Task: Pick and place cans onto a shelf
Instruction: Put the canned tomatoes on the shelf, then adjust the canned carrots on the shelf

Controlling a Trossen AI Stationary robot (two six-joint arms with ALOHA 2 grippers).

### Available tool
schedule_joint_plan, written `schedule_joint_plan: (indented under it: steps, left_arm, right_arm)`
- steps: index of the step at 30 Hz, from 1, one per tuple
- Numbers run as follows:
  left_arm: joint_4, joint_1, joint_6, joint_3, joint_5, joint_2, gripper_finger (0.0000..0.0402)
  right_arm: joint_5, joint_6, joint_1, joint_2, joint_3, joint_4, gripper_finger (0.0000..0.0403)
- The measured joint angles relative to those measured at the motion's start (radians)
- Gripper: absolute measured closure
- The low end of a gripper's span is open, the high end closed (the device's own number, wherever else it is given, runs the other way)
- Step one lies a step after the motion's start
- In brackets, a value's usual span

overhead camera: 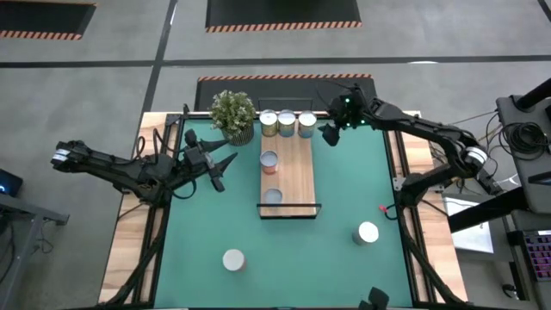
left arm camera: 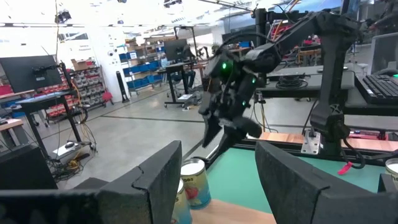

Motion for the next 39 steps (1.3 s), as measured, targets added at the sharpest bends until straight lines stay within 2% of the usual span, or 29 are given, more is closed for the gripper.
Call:
schedule_joint_plan:
  steps: [4,9,13,31,39]
  left_arm:
    - [0.004,0.0,0.0,0.0,0.0,0.0,0.0214]
    - [0.005,0.0,0.0,0.0,0.0,0.0,0.0214]
    - [0.006,0.0,0.0,0.0,0.0,0.0,0.0214]
    - [0.007,0.0,0.0,0.0,0.0,0.0,0.0214]
    - [0.007,0.0,0.0,0.0,0.0,0.0,0.0214]
  right_arm:
    - [0.073,0.005,0.0,0.069,0.0,-0.022,0.0218]
    - [0.076,0.002,0.0,0.161,0.0,0.004,0.0322]
    - [0.079,-0.009,0.0,0.197,0.0,0.025,0.0384]
    - [0.081,-0.002,0.0,0.198,0.035,0.134,0.039]
    - [0.096,-0.002,0.0,0.194,0.052,0.082,0.039]
